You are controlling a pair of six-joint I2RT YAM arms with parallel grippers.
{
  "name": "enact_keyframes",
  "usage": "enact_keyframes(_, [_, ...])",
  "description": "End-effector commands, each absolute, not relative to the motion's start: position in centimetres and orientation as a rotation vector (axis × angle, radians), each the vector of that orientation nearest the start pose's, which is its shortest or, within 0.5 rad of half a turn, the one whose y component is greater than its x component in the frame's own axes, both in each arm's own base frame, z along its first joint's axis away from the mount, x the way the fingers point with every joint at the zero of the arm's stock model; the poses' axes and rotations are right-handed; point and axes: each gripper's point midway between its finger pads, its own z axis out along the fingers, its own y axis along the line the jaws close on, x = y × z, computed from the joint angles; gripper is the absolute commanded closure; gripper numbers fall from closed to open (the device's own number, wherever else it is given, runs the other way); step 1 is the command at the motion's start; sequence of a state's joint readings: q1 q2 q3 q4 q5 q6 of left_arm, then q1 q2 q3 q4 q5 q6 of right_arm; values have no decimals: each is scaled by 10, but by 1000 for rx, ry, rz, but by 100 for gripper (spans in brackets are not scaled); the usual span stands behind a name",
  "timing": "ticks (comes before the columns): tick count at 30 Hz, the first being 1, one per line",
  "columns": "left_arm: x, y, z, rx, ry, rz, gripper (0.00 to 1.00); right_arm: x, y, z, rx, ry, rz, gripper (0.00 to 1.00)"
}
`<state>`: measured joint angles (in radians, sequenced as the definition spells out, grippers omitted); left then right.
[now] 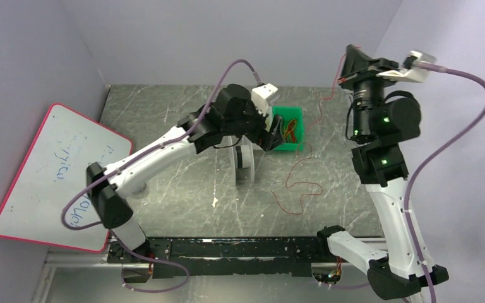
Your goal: Wrap the cables
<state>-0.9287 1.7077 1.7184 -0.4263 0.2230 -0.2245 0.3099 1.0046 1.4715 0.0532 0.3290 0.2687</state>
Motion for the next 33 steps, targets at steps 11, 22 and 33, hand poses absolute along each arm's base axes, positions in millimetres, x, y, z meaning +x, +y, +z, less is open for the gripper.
enact_keyframes(11, [224, -351, 378, 840, 1715, -860, 4, 293, 150, 521, -192, 1171, 703, 100])
enact_keyframes(22, [202, -337, 384, 895, 1609, -905, 4, 250, 204, 481, -517, 1265, 998, 100])
enact_keyframes(33, [181, -371, 401, 899, 1430, -1181, 4, 210, 217, 454, -673, 1337, 1157, 100])
